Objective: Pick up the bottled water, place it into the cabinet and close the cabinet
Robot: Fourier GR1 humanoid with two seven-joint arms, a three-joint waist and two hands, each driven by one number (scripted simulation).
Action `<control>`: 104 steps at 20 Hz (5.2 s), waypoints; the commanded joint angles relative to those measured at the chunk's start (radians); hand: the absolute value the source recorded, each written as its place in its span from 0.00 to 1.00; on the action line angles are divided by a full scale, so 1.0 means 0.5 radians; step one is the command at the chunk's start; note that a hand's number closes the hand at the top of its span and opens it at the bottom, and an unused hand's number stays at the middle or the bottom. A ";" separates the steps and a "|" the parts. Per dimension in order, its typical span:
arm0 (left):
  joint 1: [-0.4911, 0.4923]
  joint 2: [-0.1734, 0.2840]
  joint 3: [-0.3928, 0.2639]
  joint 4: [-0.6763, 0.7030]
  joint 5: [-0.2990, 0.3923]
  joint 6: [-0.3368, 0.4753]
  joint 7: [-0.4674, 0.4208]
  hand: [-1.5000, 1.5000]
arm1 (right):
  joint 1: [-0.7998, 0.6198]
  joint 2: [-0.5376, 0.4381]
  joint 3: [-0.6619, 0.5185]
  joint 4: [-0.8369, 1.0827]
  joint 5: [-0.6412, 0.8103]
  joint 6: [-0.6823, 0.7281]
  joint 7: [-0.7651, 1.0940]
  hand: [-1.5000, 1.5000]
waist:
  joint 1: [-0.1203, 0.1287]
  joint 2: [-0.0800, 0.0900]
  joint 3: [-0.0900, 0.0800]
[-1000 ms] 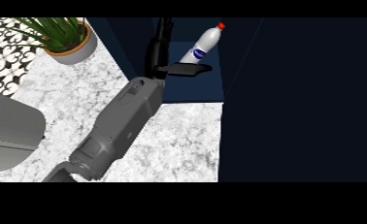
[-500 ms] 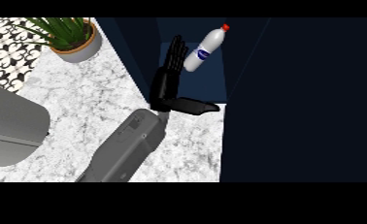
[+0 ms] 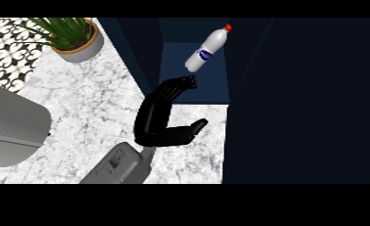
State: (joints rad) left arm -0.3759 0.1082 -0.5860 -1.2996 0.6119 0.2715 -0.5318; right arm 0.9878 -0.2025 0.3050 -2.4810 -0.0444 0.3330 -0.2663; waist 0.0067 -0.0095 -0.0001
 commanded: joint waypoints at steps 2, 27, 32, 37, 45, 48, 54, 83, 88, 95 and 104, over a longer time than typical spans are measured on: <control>0.283 0.167 -0.050 -0.358 0.021 -0.023 0.105 1.00 | 0.047 -0.220 -0.022 -0.178 0.142 0.167 0.036 1.00 | -0.001 -0.001 -0.001; 1.168 0.863 0.509 -1.065 0.453 -0.390 0.033 0.00 | -0.397 -0.630 0.807 -0.410 0.520 0.366 0.333 1.00 | 0.102 -0.018 -0.028; 1.247 0.998 0.619 -1.094 0.518 -0.530 0.035 0.00 | -0.452 -0.531 1.034 -0.273 0.397 0.247 0.442 1.00 | 0.117 0.000 -0.030; 1.329 1.074 0.676 -1.151 0.594 -0.622 0.058 0.00 | -0.501 -0.408 1.159 -0.202 0.212 0.170 0.427 1.00 | 0.188 0.018 -0.028; 1.411 1.174 0.766 -1.135 0.660 -0.828 0.031 0.00 | -0.697 -0.393 1.129 -0.086 0.148 0.169 0.577 1.00 | 0.285 0.051 -0.031; 1.389 1.190 0.765 -1.166 0.692 -0.863 0.060 0.00 | -0.773 -0.397 1.073 -0.076 0.100 0.181 0.598 1.00 | 0.338 0.074 -0.034; 1.383 1.242 0.813 -1.137 0.705 -0.925 0.065 0.00 | -0.910 -0.430 0.995 -0.055 0.094 0.223 0.661 1.00 | 0.397 0.088 -0.043; 1.334 1.348 0.947 -1.070 0.790 -1.074 0.088 0.00 | -1.377 -0.472 0.809 0.073 -0.093 0.364 0.817 1.00 | 0.491 0.142 -0.058; 1.307 1.366 0.940 -1.084 0.802 -1.107 0.109 0.00 | -1.388 -0.437 0.832 0.145 -0.253 0.399 0.811 1.00 | 0.556 0.181 -0.049; 1.275 1.380 0.967 -1.062 0.809 -1.124 0.111 0.00 | -1.470 -0.330 0.690 0.239 -0.336 0.294 0.893 1.00 | 0.534 0.178 -0.047; 1.291 1.389 0.973 -1.000 0.838 -1.140 0.139 0.00 | -1.963 -0.266 0.463 0.447 -0.246 0.258 1.194 1.00 | 0.521 0.140 -0.050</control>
State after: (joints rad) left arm 0.2700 0.7993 -0.1031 -1.8129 1.0258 -0.2950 -0.4679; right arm 0.0987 -0.3800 0.5554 -2.3377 -0.1992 0.5243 0.2348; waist 0.2729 0.0593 -0.0299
